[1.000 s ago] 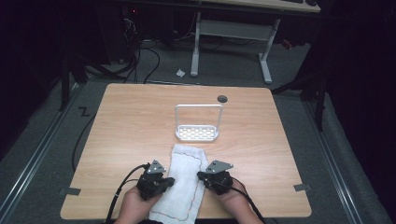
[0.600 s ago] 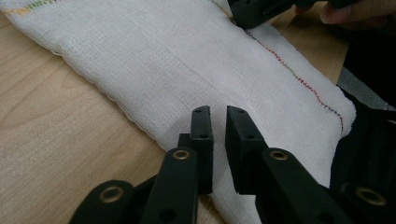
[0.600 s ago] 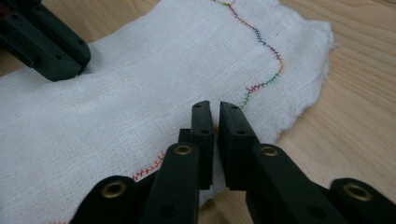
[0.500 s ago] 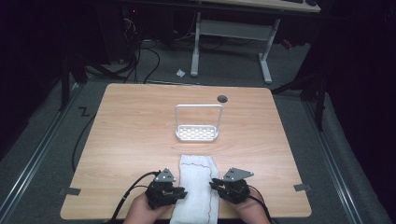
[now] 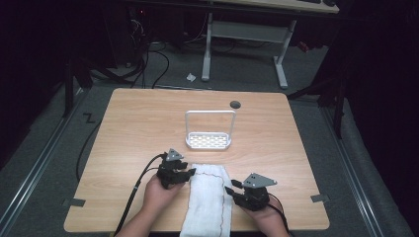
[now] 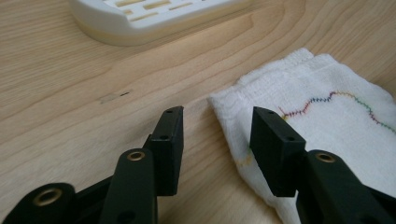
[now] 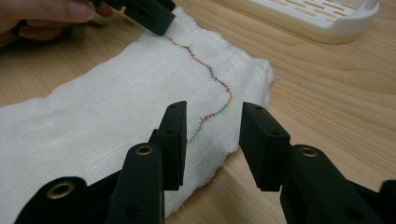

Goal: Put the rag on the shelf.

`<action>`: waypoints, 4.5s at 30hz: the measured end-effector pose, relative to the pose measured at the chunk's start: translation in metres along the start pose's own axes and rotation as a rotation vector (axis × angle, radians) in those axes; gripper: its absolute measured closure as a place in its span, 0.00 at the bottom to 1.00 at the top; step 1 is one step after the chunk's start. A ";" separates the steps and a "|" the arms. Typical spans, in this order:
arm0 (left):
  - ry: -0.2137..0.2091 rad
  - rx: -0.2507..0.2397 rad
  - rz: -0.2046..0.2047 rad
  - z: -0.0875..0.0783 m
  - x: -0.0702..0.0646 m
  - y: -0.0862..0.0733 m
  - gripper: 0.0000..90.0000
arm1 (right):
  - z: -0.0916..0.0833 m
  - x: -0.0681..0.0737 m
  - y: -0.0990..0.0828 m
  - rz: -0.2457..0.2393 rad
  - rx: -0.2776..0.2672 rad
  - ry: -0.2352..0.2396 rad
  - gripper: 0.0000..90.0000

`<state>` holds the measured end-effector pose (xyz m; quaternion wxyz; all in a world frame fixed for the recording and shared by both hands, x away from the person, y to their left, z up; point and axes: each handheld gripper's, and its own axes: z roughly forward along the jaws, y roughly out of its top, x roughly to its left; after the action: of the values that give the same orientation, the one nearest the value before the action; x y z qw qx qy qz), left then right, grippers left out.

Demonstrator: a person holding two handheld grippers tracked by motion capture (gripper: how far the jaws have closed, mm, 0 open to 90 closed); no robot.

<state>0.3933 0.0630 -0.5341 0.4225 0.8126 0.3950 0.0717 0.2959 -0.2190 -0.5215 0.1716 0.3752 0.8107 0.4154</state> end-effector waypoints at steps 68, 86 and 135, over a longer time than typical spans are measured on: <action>-0.066 -0.245 0.066 -0.047 -0.025 0.022 0.96 | 0.009 -0.015 0.060 0.044 -0.140 -0.044 0.92; -0.023 -0.409 0.106 -0.093 -0.030 0.087 0.96 | -0.022 -0.022 0.131 -0.026 -0.295 -0.118 0.92; 0.083 -0.600 0.260 -0.135 -0.028 0.206 0.96 | -0.065 -0.049 0.237 -0.049 -0.537 -0.206 0.92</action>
<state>0.4328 0.0604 -0.2894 0.6137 0.6920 0.2661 0.2715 0.4004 -0.2023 -0.2941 0.3561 0.3369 0.6587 0.5708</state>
